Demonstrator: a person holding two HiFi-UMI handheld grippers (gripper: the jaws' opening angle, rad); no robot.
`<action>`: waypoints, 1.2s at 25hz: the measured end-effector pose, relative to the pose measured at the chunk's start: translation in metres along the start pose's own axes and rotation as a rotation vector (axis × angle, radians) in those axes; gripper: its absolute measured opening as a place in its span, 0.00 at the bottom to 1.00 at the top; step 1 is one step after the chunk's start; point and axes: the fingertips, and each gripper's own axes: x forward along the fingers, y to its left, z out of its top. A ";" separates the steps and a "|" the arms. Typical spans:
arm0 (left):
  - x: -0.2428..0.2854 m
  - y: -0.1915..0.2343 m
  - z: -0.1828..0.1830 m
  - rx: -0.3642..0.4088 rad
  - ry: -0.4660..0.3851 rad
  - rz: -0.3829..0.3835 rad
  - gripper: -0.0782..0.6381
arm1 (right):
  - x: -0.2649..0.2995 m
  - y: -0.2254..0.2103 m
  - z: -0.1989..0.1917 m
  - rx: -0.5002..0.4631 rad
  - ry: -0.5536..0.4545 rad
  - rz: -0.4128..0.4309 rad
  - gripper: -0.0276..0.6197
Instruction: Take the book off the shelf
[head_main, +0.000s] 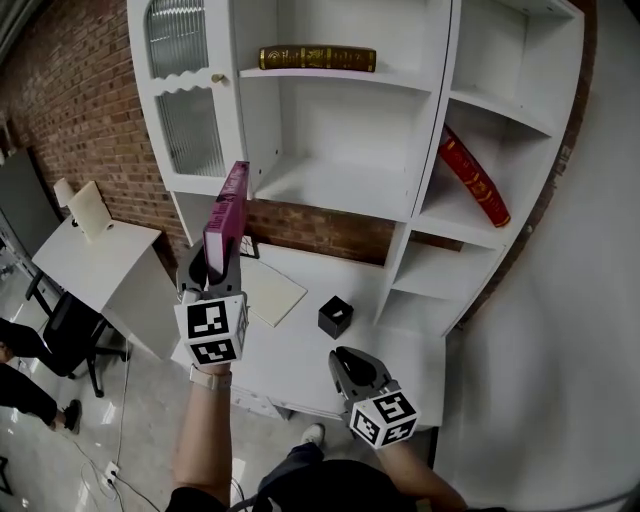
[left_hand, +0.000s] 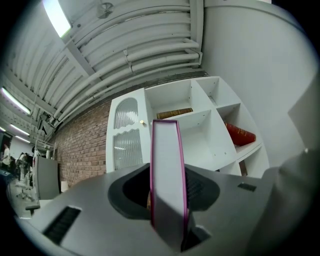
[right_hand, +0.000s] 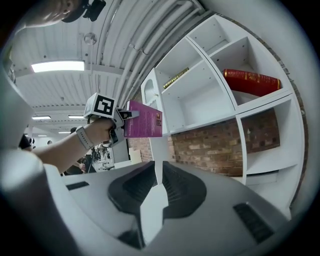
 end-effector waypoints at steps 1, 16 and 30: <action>-0.008 0.001 -0.003 0.008 0.005 0.001 0.31 | 0.000 0.006 -0.002 -0.002 0.003 0.009 0.13; -0.112 0.030 -0.071 0.036 0.135 0.053 0.31 | 0.004 0.065 -0.037 -0.005 0.058 0.111 0.13; -0.196 0.019 -0.150 0.036 0.296 0.023 0.31 | 0.007 0.092 -0.063 -0.021 0.096 0.175 0.13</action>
